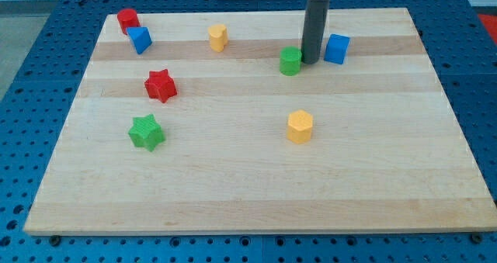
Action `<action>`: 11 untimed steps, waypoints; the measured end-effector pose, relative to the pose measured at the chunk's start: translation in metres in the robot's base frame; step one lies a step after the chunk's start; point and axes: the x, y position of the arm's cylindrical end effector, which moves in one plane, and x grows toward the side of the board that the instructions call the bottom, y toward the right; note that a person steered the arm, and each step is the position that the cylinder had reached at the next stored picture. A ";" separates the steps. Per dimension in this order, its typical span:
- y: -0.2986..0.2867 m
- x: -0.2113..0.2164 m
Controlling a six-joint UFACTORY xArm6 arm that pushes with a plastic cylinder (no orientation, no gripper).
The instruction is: Move the green circle to the top center
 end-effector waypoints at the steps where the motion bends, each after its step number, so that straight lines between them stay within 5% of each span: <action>1: 0.005 0.020; 3: -0.025 0.049; 6: -0.056 -0.040; 8: -0.045 -0.014; 11: -0.024 -0.070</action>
